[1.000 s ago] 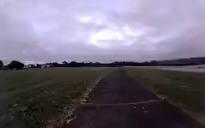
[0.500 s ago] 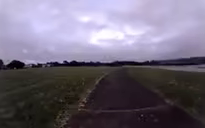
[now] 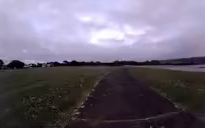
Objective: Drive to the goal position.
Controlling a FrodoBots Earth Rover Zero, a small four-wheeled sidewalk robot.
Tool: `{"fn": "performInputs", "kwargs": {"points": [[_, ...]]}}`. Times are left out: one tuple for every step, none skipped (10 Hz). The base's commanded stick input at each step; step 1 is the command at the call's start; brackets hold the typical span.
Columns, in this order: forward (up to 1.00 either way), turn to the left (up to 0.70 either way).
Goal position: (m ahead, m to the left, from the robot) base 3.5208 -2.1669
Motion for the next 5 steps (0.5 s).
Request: {"fn": "performInputs", "kwargs": {"points": [[0.50, 0.00], [0.50, 0.00], [0.50, 0.00], [0.50, 0.00], [0.50, 0.00]]}}
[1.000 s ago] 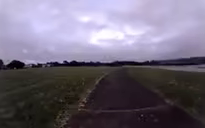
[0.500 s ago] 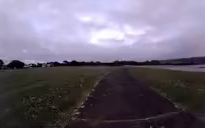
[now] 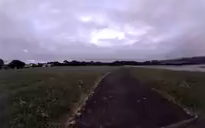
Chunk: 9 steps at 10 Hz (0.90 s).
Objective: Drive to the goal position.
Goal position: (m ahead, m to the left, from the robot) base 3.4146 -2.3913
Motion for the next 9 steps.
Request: {"fn": "performInputs", "kwargs": {"points": [[0.50, 0.00], [0.50, 0.00], [0.50, 0.00], [0.50, 0.00], [0.50, 0.00], [0.50, 0.00], [0.50, 0.00], [0.50, 0.00], [0.50, 0.00]]}}
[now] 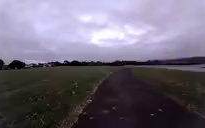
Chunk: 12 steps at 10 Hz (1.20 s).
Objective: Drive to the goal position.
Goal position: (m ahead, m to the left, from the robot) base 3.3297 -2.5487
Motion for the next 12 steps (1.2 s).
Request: {"fn": "performInputs", "kwargs": {"points": [[0.50, 0.00], [0.50, 0.00], [0.50, 0.00], [0.50, 0.00], [0.50, 0.00], [0.50, 0.00], [0.50, 0.00], [0.50, 0.00], [0.50, 0.00], [0.50, 0.00], [0.50, -0.25], [0.50, -0.25]]}}
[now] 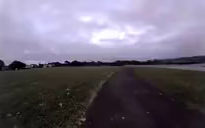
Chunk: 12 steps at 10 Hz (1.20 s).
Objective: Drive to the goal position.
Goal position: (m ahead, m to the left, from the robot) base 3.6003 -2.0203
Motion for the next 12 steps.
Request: {"fn": "performInputs", "kwargs": {"points": [[0.50, -0.25], [0.50, -0.25], [0.50, -0.25], [0.50, -0.25], [0.50, -0.25], [0.50, -0.25], [0.50, -0.25], [0.50, -0.25], [0.50, -0.25], [0.50, -0.25], [0.50, -0.25], [0.50, -0.21]]}}
